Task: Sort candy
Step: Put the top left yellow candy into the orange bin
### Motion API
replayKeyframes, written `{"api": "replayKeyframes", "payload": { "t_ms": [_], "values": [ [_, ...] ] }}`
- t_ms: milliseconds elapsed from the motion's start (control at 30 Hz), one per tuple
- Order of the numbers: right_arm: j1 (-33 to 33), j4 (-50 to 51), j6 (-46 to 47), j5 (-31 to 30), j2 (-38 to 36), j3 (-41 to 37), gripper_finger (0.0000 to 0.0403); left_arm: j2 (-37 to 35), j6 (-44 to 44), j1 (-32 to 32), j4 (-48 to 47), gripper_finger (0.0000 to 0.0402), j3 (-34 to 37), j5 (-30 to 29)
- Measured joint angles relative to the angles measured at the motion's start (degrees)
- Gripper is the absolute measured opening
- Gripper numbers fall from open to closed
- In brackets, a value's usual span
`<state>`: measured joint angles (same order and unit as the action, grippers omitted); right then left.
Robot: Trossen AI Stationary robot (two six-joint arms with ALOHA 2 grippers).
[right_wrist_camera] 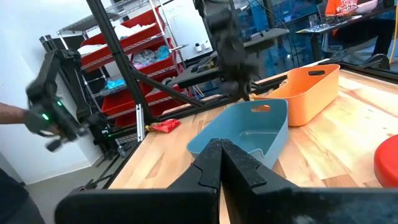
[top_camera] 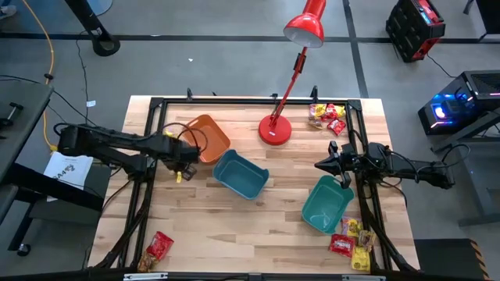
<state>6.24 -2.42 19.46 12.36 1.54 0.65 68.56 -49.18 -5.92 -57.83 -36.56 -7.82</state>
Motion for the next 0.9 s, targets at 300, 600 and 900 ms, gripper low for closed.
{"api": "replayKeyframes", "payload": {
  "t_ms": [300,600,900],
  "values": [
    [0.0,0.0,-0.01,0.0,0.0,0.01,0.0,-6.88,6.3,-0.18,0.82,0.0006,-20.07,-19.59],
    [-0.01,0.02,0.0,0.0,0.0,0.0,0.0,2.91,14.98,-8.74,-0.59,0.0055,-19.32,-15.99],
    [-0.01,0.0,-0.01,0.01,0.0,0.0,0.0,9.25,21.31,-14.83,-4.75,0.0152,-19.34,-14.97]
  ]
}}
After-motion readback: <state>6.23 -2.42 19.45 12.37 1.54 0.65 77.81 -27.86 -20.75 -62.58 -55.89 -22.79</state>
